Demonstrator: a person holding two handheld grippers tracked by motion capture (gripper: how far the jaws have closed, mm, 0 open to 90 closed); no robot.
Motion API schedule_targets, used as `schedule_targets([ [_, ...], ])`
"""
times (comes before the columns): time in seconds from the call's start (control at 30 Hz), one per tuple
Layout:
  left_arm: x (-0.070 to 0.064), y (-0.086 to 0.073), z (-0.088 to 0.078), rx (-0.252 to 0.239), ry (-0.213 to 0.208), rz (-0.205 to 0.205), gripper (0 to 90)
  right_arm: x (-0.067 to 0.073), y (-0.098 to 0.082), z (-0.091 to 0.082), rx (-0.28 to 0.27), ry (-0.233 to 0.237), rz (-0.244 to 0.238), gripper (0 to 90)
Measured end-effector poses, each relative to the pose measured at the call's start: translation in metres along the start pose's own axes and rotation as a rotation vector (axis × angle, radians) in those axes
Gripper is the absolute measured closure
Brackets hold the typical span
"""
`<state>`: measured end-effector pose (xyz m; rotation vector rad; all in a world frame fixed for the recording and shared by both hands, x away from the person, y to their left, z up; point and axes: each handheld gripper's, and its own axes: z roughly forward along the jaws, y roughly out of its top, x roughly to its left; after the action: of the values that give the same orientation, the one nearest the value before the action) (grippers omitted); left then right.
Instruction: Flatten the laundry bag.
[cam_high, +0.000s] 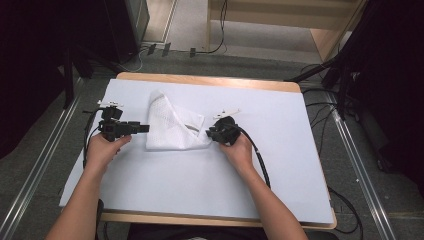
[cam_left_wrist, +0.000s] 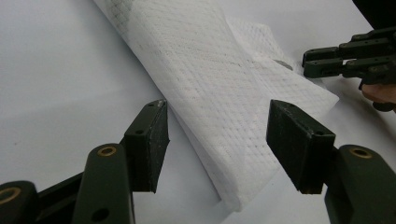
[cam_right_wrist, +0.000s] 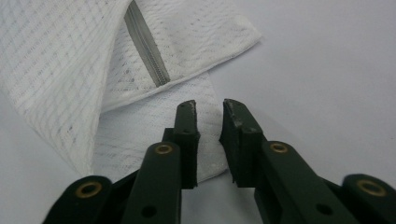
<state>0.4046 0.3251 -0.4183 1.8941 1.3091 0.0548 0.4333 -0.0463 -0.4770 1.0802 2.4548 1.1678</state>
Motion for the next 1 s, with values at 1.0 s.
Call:
schedule_targets([
  [1.0,0.011,0.012,0.051,0.1,0.006,-0.099,72.2,-0.008,0.017,0.004,-0.006,0.047,0.068,86.3],
])
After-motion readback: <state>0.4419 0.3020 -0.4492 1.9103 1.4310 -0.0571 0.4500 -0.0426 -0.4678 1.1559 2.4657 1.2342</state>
